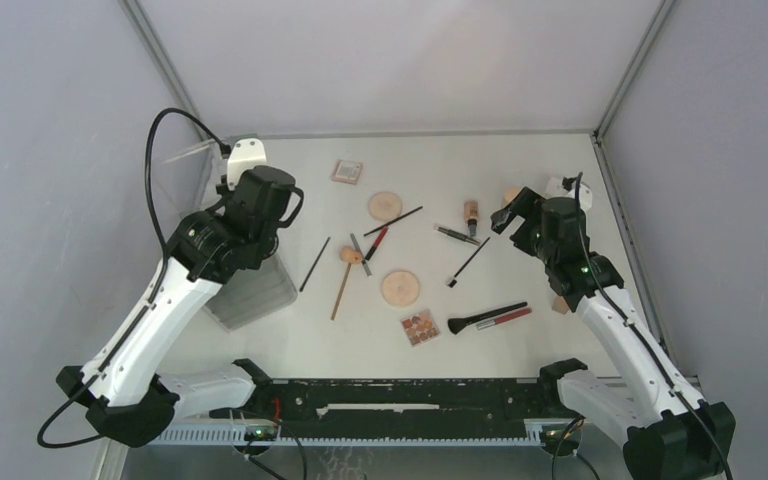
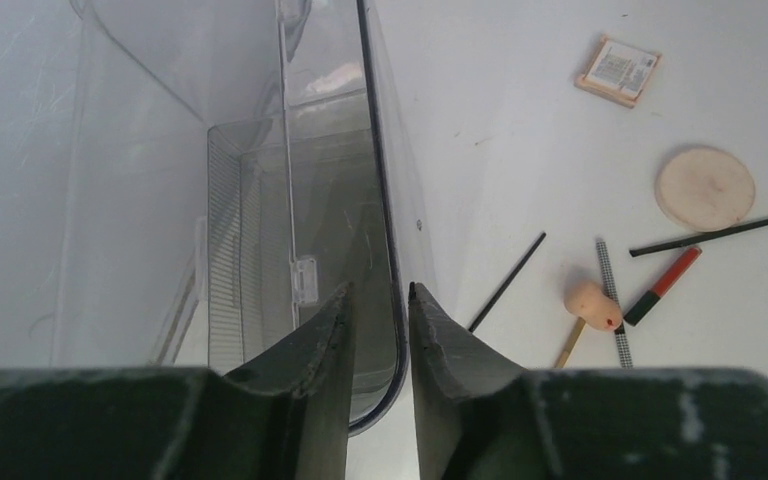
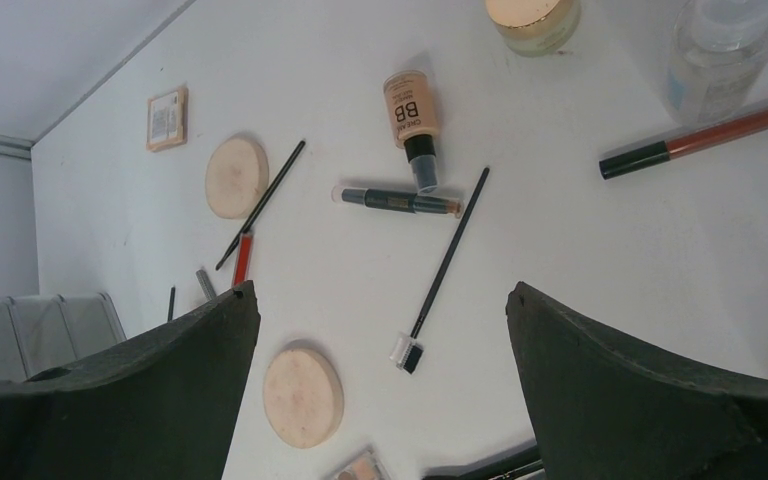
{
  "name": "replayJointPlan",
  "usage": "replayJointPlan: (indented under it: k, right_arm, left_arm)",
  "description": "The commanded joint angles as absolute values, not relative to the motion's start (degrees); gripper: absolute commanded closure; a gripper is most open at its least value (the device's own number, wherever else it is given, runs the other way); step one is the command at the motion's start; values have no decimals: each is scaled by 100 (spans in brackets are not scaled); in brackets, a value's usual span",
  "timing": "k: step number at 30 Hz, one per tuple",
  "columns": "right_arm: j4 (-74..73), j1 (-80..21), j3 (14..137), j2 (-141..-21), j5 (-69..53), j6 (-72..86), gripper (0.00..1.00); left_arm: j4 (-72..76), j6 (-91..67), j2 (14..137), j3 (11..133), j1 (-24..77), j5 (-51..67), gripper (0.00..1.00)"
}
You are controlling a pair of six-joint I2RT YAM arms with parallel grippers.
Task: Organize the makeup
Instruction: Move the storage box to the center of the board.
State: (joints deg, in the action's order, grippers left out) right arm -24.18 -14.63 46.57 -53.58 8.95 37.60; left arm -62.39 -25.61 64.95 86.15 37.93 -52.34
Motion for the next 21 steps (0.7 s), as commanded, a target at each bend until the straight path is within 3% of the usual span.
replayJointPlan:
  k: [1,8,21]
  right_arm:
    - [-2237,-1441,4802,-5337,905,3697,1]
    - [-2311,-1441,4801,-5319,974,3667,1]
    - [-2320,-1425,4799,-5332,936,3613,1]
  left_arm:
    - [-6328,-2838,6514,8429,3669,-5446,74]
    - [-5871,-2603,6425,8207,3353,-5232,100]
    - [-4133,-1571,7432,8797,2332,-4065,100]
